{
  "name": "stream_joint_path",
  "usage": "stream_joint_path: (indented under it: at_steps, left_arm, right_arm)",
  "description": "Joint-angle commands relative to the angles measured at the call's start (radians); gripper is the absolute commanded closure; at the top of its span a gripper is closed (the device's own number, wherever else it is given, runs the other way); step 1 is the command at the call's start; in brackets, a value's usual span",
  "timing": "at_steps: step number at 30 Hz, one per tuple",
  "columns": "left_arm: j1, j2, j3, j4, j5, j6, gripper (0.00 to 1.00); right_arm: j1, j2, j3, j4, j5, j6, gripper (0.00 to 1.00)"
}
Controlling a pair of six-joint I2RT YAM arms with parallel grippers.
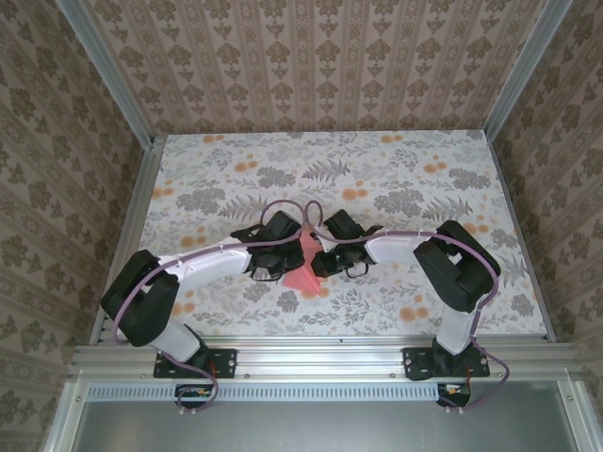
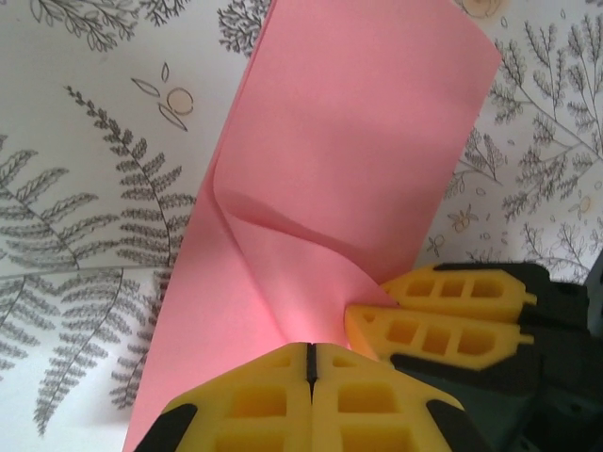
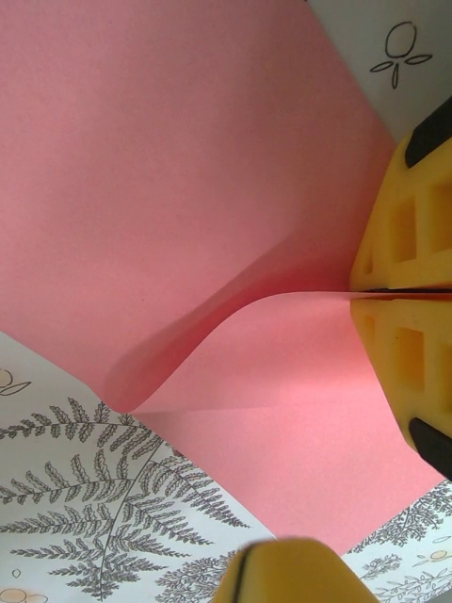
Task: Fold a paper plane with a square sheet of paper (pick it up from the middle)
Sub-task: Fold the triangle a second time at the center of the table.
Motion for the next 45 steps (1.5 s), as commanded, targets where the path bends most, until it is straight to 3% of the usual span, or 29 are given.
stream_joint_path:
  at_steps: [1,8,45]
  left_arm:
    - [0.02,0.015,-0.03,0.055,0.029,-0.053,0.95]
    - [0.027,0.0,-0.056,0.043,0.018,-0.07,0.96]
    - [-0.023,0.003,-0.175,0.018,0.003,-0.12,1.0]
  right_arm:
    - [-0.003,0.037,-0.021,-0.032,0.018,0.025,0.89]
    - [-0.003,-0.012,-0.048,0.033,-0.069,0.062,0.89]
    - [0.007,-0.042,-0.034,0.034,-0.162,0.084,0.87]
